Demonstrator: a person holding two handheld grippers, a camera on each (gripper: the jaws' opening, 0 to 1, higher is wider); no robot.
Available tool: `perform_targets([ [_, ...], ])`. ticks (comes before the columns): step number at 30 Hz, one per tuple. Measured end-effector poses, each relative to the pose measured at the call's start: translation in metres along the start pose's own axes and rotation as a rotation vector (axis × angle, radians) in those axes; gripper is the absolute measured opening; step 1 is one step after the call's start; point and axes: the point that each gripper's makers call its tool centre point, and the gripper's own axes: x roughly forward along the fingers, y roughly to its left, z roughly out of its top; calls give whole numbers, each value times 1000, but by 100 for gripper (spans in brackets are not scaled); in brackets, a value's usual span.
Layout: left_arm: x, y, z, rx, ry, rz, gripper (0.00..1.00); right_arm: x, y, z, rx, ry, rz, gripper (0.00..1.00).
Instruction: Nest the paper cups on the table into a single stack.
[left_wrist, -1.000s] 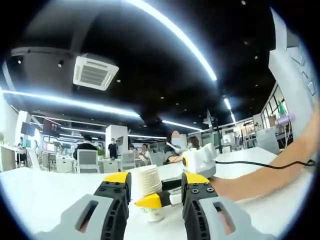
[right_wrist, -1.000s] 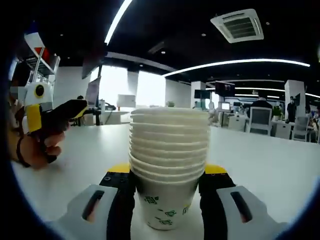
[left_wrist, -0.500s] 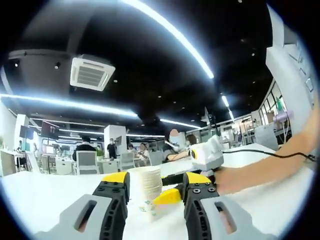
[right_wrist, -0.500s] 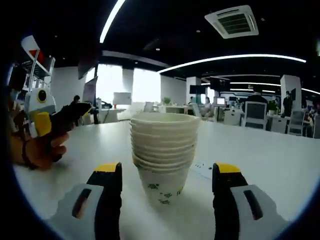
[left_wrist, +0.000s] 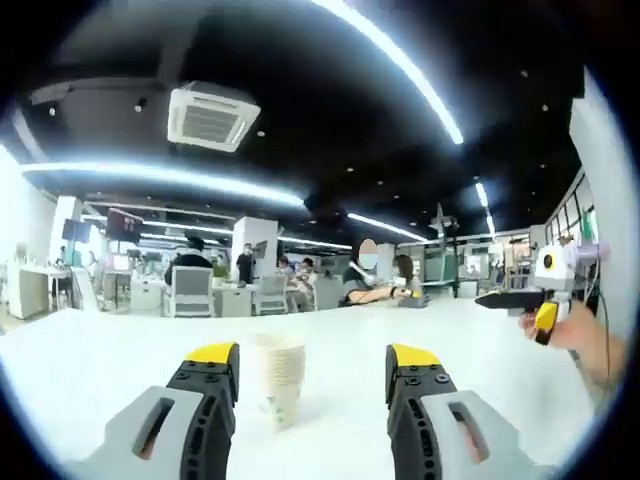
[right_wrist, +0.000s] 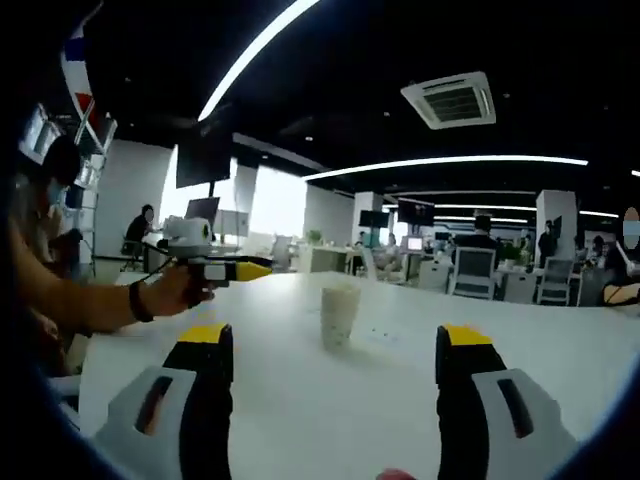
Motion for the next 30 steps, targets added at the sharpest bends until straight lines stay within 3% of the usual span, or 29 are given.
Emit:
perform_targets([
  [1,-2,-10,1,-33,19,-24,69,-11,6,1,0,-4,-1,87],
  [2,-28,-50,25,-47,9,-79,68,-61,19,20,27,-155,-41,86],
  [3,-39,-58,29,13,12,-77,68,-74,28,23,32,-181,-48,86],
  [4,-61,-81,22,51,31,-79,69,-85,36,24,22,-198,-54,85],
  [7,-110,-115,35,87,-19,-81,70,-109,55,24,-1,-211,-54,84],
  [9,-128,-127,39,82,-39,-86,69,-116,61,23,-14,-213,-50,84],
  [10,-160,-148,49,89,-78,-92,69,-127,67,20,-36,-220,-52,84],
  [11,-172,-155,54,116,-95,-82,68,-133,70,18,-38,-224,-54,83],
  [13,-185,-164,60,177,-113,-76,67,-139,70,16,-31,-228,-59,79],
  [16,-209,-174,76,294,-157,-9,66,-154,73,21,4,-272,-60,75],
  [20,-218,-178,78,280,-155,-18,65,-162,74,27,-20,-292,-88,74],
  [25,-210,-177,73,273,-140,-42,64,-156,78,21,-24,-255,-77,75],
  [30,-207,-171,86,295,-166,-50,63,-149,93,10,-67,-207,-63,75],
])
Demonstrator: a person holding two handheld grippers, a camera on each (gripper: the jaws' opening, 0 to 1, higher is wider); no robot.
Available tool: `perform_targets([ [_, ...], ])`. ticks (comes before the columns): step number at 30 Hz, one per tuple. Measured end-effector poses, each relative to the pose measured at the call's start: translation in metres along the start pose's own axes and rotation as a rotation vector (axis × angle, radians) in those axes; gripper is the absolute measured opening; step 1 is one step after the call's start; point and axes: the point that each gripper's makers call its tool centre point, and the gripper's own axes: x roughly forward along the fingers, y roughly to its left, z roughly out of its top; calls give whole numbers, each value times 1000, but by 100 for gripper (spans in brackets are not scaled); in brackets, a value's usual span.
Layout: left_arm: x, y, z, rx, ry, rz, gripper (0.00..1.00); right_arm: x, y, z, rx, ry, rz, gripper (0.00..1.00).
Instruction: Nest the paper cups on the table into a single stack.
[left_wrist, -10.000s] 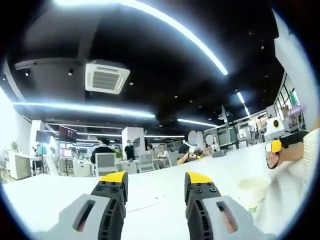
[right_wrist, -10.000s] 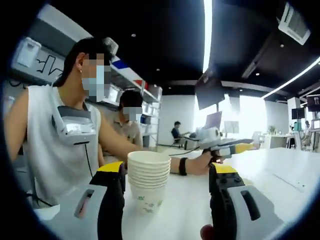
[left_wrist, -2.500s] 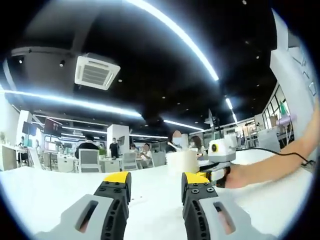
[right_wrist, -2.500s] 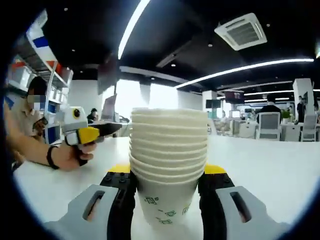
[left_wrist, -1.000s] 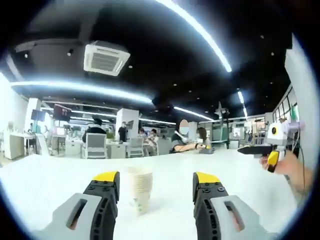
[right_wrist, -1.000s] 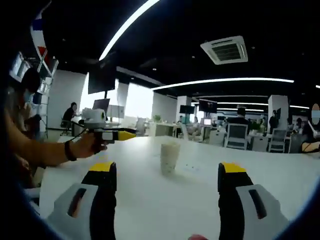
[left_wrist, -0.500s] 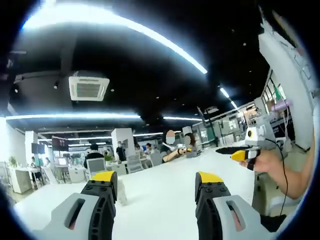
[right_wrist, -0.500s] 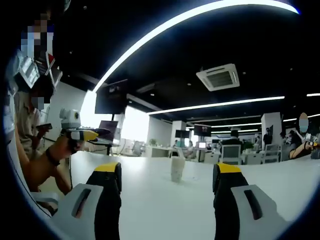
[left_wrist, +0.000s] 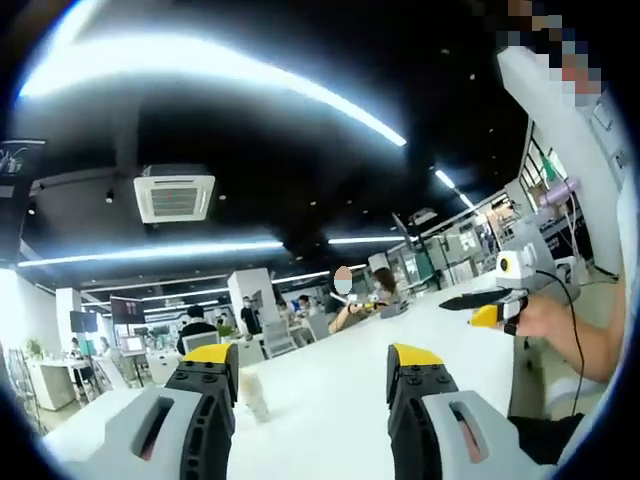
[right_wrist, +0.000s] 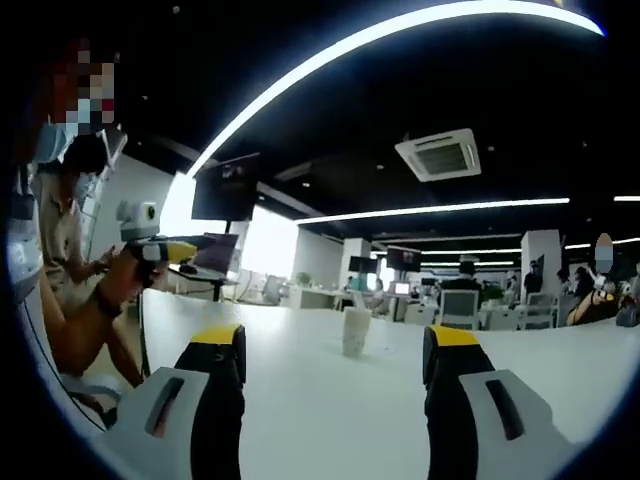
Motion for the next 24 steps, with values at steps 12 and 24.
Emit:
perform_targets([
  [12,-4,6,5,-23,-26,-30,61,-1,7,-5,37,-10,-40,71],
  [24,-16,10,-5,-57,-26,-38,58,18,8,-20,-6,46,-50,71],
])
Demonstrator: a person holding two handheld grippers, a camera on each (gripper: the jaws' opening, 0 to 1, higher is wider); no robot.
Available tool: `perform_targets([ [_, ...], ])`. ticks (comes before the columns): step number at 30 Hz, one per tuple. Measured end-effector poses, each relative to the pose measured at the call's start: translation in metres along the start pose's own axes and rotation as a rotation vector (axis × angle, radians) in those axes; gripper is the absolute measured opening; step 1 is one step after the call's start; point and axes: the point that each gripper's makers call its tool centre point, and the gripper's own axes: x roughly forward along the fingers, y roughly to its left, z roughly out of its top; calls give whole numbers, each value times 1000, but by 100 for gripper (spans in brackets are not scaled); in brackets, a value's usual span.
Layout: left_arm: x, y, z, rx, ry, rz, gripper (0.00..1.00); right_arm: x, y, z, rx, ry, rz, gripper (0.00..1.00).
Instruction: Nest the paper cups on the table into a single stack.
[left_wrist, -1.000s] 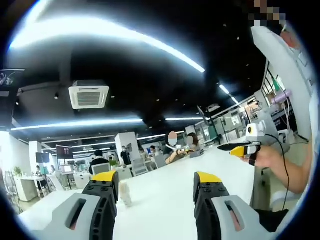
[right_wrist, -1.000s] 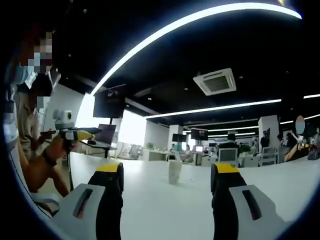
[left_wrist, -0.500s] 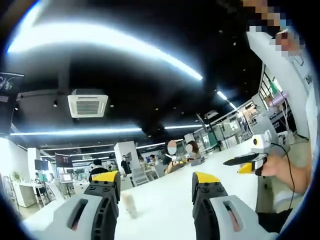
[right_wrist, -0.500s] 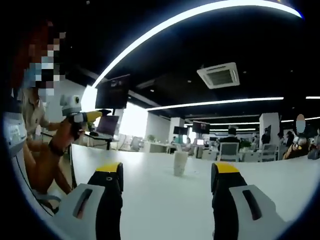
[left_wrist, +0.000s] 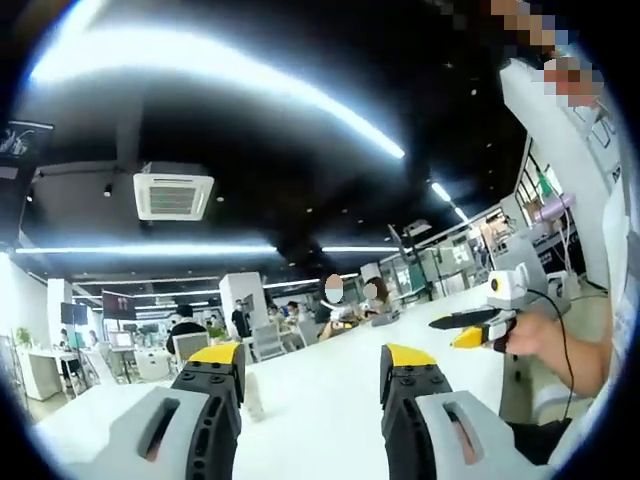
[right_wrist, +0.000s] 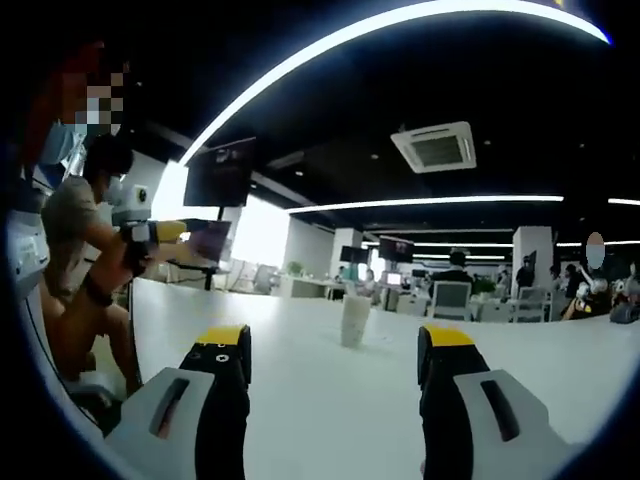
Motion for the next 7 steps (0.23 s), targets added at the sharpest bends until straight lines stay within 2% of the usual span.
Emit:
perform_targets([
  [7,1,-3,-2,-3,6,-16,58,2,0,6,-17,8,-4,71],
])
